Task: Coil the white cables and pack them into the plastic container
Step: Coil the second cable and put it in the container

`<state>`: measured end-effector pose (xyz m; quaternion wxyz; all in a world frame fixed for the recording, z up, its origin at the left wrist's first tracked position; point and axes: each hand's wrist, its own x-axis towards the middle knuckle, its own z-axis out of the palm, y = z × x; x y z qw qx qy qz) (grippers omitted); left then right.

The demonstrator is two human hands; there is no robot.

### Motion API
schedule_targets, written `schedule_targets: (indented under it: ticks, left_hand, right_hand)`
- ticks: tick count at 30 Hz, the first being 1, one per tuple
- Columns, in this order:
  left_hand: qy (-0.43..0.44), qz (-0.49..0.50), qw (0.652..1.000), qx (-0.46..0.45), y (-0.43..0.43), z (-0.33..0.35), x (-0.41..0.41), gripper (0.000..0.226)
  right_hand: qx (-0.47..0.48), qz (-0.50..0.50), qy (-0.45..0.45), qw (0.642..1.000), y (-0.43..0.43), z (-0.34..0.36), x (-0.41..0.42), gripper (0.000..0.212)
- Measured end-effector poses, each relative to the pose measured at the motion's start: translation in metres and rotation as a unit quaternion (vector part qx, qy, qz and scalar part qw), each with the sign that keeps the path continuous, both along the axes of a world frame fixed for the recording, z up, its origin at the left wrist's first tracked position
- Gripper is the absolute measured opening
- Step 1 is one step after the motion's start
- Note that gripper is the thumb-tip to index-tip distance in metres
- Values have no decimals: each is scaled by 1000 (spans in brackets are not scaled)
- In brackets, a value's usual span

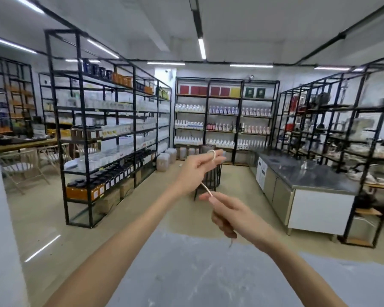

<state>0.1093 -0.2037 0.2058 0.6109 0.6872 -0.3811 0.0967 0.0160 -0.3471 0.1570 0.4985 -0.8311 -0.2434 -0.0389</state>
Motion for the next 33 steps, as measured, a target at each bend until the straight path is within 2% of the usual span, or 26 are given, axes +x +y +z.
schedule_targets:
  ticks: [1, 3, 6, 8, 11, 14, 18, 21, 24, 26, 28, 30, 31, 33]
  left_hand:
    - [-35, 0, 998, 47, -6, -8, -4, 36]
    - [-66, -27, 995, 72, -20, -22, -16, 36]
    - [-29, -114, 993, -22, -41, -29, -42, 33]
    - [18, -179, 981, -71, -51, -26, -58, 31]
    - [61, -236, 963, -110, -56, -24, -73, 36]
    - [90, -283, 946, -127, -58, -19, -82, 39]
    - [116, -317, 927, -163, -54, -4, -74, 43]
    - [112, -257, 944, -175, -57, -1, -62, 44]
    - [47, -140, 978, -147, -67, -5, -50, 41]
    - [15, -97, 988, -117, -71, -12, -45, 38]
    - [-6, -105, 992, -67, -77, -24, -50, 37]
    - [-23, -136, 988, -62, -85, -38, -64, 34]
    - [-26, -149, 985, -84, -89, -44, -72, 32]
    - [0, -178, 975, -133, -94, -47, -87, 30]
  right_hand:
    - [-87, -66, -97, 989, -9, 13, -8, 21]
    - [-206, -163, -263, 928, -25, 42, -23, 18]
    - [-213, -203, -382, 876, -48, 78, -32, 12]
    - [-161, -199, -415, 873, -61, 90, -28, 9]
    - [-69, -187, -387, 900, -76, 102, -19, 5]
    - [-1, -179, -290, 940, -83, 100, -9, 3]
    - [41, -197, -159, 967, -63, 56, 0, 32]
    - [7, -185, -129, 974, -49, 16, -12, 34]
    - [-114, -151, -85, 978, -49, -8, -40, 22]
    - [-216, -154, -118, 957, -52, -4, -59, 21]
    - [-286, -206, -233, 906, -61, 20, -72, 23]
    - [-272, -254, -346, 861, -74, 52, -76, 20]
    - [-219, -254, -366, 868, -81, 67, -73, 16]
    - [-67, -195, -323, 924, -92, 88, -62, 7]
